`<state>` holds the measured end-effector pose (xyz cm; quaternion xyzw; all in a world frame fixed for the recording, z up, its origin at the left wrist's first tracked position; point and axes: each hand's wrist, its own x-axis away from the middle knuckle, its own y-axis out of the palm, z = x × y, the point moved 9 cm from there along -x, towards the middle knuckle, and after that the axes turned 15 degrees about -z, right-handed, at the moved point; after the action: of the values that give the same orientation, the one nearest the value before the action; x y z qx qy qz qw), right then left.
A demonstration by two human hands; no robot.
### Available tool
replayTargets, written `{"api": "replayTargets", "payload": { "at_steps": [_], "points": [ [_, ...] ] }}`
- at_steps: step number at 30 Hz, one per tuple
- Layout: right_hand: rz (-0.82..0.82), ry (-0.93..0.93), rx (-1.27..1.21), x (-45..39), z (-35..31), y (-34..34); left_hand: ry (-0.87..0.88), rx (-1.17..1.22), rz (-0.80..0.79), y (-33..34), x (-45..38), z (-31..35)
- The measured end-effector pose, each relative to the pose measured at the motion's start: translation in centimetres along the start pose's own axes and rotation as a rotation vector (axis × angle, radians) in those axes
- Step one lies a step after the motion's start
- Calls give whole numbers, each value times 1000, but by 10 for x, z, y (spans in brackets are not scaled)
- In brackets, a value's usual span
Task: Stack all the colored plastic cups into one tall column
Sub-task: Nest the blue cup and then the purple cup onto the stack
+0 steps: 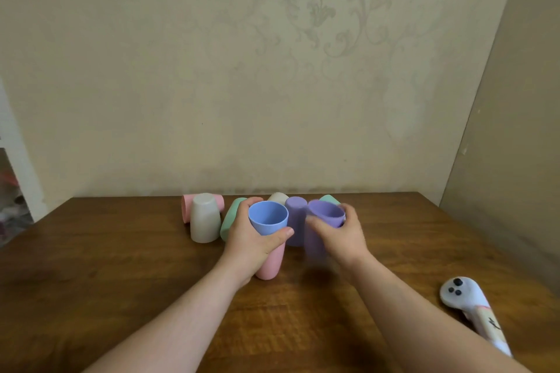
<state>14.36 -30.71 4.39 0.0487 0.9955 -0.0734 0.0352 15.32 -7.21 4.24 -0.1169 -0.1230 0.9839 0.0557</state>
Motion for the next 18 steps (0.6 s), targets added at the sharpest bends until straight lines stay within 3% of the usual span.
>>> {"api": "replayTargets", "payload": {
  "at_steps": [3, 8, 13, 18],
  "points": [
    [54, -192, -137, 6, -60, 3, 12, -23, 21, -1, 1, 4],
    [-209, -315, -38, 16, -127, 57, -13, -58, 23, 1, -4, 7],
    [-339, -244, 244, 14, -90, 96, 64, -135, 6, 5, -2, 11],
    [-397, -245, 139, 7, -62, 99, 73, 36, 11, 8, -4, 4]
  ]
}}
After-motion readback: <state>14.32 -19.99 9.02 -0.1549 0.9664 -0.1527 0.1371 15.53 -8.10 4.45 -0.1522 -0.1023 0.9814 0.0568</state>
